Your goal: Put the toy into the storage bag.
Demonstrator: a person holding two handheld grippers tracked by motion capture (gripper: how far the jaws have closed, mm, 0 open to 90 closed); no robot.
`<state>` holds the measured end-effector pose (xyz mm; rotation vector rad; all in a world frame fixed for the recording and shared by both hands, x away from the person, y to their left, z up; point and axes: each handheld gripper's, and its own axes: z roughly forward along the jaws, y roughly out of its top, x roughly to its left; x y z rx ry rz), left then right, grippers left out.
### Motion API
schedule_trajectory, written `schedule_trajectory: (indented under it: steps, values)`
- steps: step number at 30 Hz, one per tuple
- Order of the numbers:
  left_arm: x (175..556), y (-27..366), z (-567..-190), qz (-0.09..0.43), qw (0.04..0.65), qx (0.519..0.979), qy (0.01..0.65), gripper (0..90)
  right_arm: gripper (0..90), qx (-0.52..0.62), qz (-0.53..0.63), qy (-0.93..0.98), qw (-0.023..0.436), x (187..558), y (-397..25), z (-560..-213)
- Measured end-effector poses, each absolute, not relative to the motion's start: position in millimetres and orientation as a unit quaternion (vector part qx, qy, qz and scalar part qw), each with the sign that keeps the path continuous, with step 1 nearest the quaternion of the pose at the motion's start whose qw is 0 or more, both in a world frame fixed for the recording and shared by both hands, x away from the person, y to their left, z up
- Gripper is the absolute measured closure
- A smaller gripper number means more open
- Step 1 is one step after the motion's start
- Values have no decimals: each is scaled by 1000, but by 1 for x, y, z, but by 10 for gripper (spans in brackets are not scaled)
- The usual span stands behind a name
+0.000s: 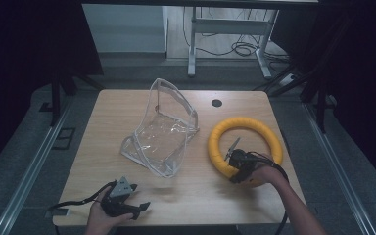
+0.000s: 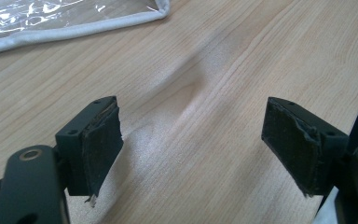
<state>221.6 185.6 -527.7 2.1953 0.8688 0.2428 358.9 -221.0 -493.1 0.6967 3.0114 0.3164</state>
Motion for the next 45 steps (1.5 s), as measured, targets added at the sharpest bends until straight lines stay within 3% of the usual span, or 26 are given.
schedule_trajectory:
  steps: [23,45]
  values:
    - [222,186,-527,98,378,856,340,198,526,265,237,935,26,368,-241,-434]
    - [223,190,-523,107,380,853,341,198,528,300,370,876,74,365,-273,-385]
